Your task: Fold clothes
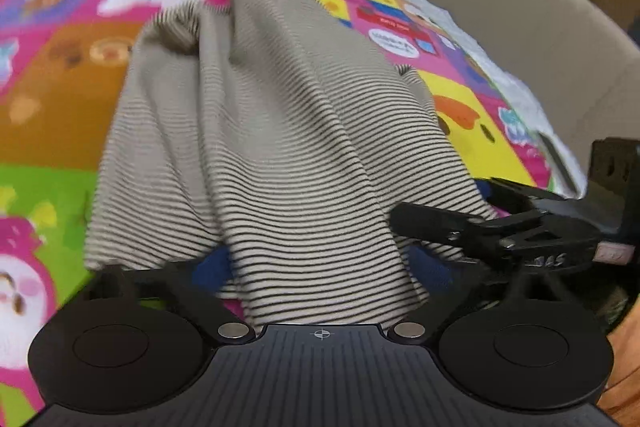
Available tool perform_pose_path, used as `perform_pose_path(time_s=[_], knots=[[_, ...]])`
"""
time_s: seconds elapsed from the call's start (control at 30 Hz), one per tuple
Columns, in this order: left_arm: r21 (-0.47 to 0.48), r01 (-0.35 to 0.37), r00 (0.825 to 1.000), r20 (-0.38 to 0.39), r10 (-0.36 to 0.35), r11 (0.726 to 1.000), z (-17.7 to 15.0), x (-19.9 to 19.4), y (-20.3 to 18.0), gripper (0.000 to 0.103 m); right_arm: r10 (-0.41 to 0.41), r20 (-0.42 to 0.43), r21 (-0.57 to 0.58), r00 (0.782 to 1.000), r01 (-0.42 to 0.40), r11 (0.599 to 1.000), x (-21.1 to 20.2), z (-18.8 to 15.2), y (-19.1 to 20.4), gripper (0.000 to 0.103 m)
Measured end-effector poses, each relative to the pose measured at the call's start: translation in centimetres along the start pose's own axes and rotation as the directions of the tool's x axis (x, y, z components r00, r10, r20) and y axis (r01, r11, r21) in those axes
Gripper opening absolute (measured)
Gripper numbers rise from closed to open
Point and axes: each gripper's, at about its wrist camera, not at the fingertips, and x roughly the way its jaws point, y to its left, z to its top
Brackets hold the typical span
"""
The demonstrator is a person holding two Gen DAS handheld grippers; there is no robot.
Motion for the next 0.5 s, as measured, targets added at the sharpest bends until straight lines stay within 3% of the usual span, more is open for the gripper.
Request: perform_pose_path(time_s=[0.13,0.23,0.3,0.37,0.5], knots=[[0.017,-0.011,0.999,0.042,0.010,1.000,1.0,0.1,0.6,0.025,-0.020,0.070,0.089,0.997,0.014,0.996,-1.7,0.6,-0.5,0.102],[0.024,-0.003,0.997,0.072,0.002,1.000,1.8,0.0,0.8,0.011,-0.069,0.123,0.113,0.990,0.055,0.992,-2.9,1.1,-0.7,0.102],[0.016,-0.030,0.990,0.139,0.028,0.999,3.4,-1.2,1.5,0.011,-0.118,0.149,0.100,0.982,0.103,0.990,-3.7,1.4,-0.7,0.102],[-0.008,-0.072,0.971,0.226,0.072,0.997,5.5,-3.0,2.9,0.010,-0.155,0.174,0.085,0.972,0.142,0.986,-4.5,1.7,-0.6,0.102],[-0.072,-0.152,0.905,0.391,0.168,0.986,9.9,-6.5,5.7,0.010,-0.215,0.221,0.028,0.951,0.214,0.976,-5.9,2.6,0.3,0.102]])
